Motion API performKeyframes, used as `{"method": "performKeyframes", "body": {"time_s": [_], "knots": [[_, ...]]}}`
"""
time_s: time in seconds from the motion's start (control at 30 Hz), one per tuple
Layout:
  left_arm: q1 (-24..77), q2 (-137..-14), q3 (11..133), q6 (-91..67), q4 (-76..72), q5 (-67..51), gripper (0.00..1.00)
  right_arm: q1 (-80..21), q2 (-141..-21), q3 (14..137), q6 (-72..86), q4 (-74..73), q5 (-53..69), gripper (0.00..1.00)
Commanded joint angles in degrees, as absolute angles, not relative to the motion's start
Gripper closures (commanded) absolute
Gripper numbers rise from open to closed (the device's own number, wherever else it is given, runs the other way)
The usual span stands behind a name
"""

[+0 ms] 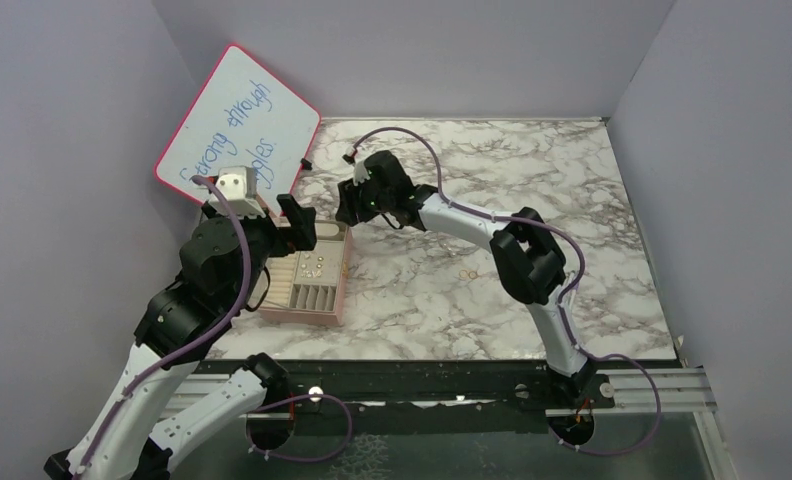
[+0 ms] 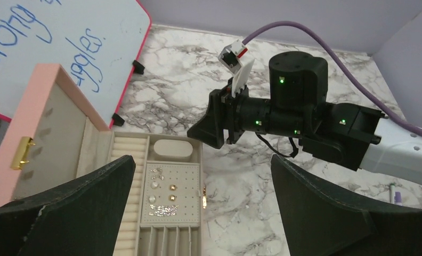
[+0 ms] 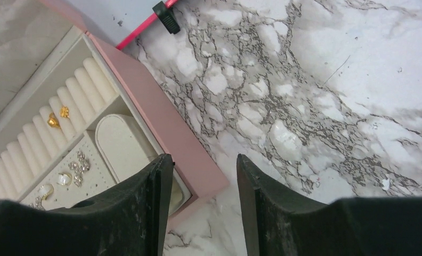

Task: Organize the mixed jewelry

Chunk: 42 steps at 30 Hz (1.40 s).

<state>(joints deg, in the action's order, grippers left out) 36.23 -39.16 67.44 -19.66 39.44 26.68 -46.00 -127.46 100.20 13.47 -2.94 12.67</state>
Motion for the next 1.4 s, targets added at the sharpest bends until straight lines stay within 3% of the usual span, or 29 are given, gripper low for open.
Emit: {"method": "performKeyframes", "body": {"time_s": [0.0, 0.17, 0.47, 0.67, 0.83, 1.1, 1.37], "knots": [[36.2, -38.6, 66.1, -23.3, 39.6, 23.1, 0.02, -46.4, -124.1, 99.2, 12.6, -7.5, 12.6, 0.52], [36.1, -38.9, 65.3, -24.2, 39.6, 22.6, 0.02, -46.3, -125.9, 101.5, 10.7, -10.7, 15.3, 0.62], [36.2, -38.9, 63.8, -25.0, 39.6, 22.0, 0.02, -46.3, -125.2, 100.3, 8.2, -11.7, 18.9, 0.58], [36.2, -38.6, 63.1, -25.2, 39.7, 22.0, 0.02, -46.3, -124.9, 99.9, 6.5, -12.8, 20.0, 0.67], [36.2, -38.6, 62.4, -25.6, 39.6, 21.9, 0.02, -46.3, -125.3, 100.4, 5.3, -14.5, 19.4, 0.67], [36.2, -39.7, 61.0, -27.0, 39.7, 20.6, 0.01, -46.3, -127.2, 103.1, 11.7, -18.3, 6.4, 0.89], [36.2, -40.7, 57.8, -30.3, 39.7, 17.6, 0.01, -46.4, -116.1, 86.6, 24.6, -16.2, -11.9, 0.95]]}}
